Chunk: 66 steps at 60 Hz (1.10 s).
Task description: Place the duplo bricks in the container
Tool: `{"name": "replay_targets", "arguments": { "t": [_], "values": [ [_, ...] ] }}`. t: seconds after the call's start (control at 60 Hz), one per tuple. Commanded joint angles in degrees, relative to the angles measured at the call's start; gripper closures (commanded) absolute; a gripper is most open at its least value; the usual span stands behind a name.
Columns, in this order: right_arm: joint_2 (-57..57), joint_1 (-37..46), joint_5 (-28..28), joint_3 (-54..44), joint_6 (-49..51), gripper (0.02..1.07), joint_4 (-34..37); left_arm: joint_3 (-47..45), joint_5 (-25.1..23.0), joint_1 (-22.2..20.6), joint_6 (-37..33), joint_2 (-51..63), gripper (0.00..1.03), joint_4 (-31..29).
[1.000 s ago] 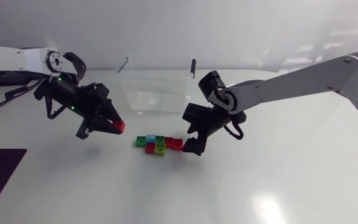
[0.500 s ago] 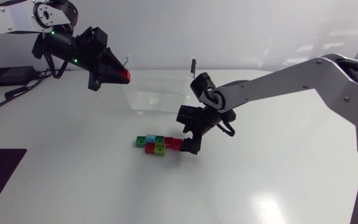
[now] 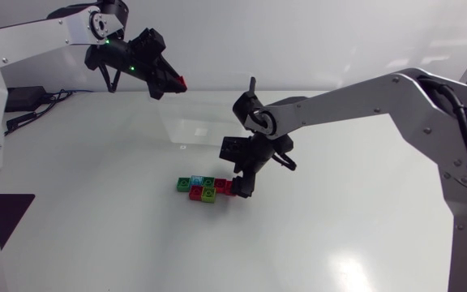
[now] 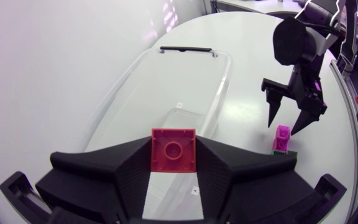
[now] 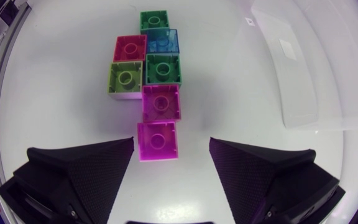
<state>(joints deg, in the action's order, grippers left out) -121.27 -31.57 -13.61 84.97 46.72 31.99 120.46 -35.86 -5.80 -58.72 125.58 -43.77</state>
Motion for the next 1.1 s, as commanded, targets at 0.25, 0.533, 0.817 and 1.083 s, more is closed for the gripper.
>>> {"name": "replay_targets", "arguments": {
  "t": [0.25,0.533,0.817,1.083],
  "values": [
    [-4.76,-2.53,3.76,2.83,-0.23,0.57,3.34,6.10,0.35,0.00,2.38,5.29,0.78,0.00],
    [1.65,-2.35,3.67,-1.03,-2.07,0.78,3.87,12.78,3.42,-0.96,5.81,10.83,0.56,0.00],
    [13.43,0.81,2.88,-5.16,-3.56,0.78,4.84,11.90,3.95,-0.88,8.71,8.28,0.05,0.09],
    [18.44,3.89,2.62,-0.77,-7.43,0.78,5.81,-4.01,2.11,2.02,9.50,-7.45,0.05,4.66]
  ]
}}
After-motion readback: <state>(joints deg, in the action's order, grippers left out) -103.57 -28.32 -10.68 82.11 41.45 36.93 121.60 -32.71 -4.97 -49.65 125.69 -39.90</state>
